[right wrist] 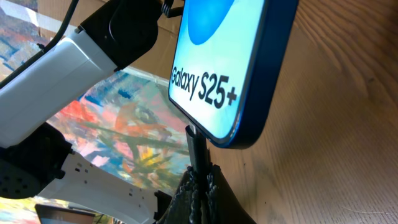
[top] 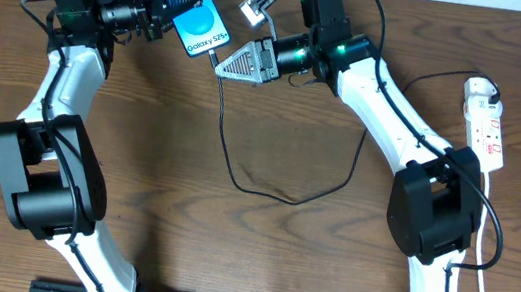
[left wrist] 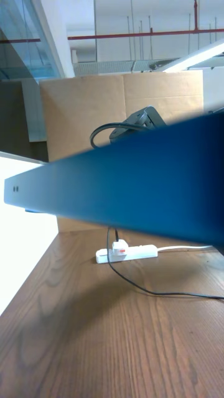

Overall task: Plug charger to phone and switch on socket
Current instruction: 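Push the USB-C plug up into the phone's bottom port with right gripper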

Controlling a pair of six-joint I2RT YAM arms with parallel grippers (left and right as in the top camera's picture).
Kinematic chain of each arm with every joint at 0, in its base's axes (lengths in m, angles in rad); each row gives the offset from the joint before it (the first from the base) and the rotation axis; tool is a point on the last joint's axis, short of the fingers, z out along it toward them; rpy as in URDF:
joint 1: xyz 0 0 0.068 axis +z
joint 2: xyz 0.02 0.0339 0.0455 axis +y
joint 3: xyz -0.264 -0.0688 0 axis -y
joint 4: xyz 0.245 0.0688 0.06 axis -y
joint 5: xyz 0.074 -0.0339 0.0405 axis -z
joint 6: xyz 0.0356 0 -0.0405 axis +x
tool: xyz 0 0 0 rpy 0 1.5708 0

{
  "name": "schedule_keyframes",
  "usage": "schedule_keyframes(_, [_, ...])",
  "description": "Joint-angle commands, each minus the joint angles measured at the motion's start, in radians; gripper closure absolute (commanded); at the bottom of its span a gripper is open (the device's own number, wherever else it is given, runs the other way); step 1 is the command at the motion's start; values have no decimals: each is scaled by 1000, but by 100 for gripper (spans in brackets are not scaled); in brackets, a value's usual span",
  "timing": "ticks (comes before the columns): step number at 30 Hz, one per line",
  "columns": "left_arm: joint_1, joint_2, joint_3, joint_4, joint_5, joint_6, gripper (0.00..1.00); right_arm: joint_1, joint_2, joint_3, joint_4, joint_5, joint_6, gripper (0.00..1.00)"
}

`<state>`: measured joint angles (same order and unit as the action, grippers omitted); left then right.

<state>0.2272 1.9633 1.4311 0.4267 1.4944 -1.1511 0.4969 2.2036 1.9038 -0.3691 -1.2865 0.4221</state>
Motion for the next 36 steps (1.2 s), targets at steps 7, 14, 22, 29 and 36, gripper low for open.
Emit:
schedule_keyframes(7, [-2, -20, 5, 10, 40, 14, 93, 7, -31, 2, 3, 17, 11, 99])
schedule_keyframes(14, [-2, -20, 5, 10, 61, 44, 93, 0, -31, 2, 16, 24, 23, 99])
schedule_keyframes(22, [-2, -20, 0, 10, 71, 61, 93, 0, -31, 2, 44, 24, 46, 99])
schedule_keyframes(29, [-2, -20, 0, 10, 77, 78, 93, -12, -31, 2, 46, 24, 54, 99])
schedule_keyframes(36, [-2, -20, 0, 10, 77, 78, 93, -19, -31, 2, 90, 20, 91, 99])
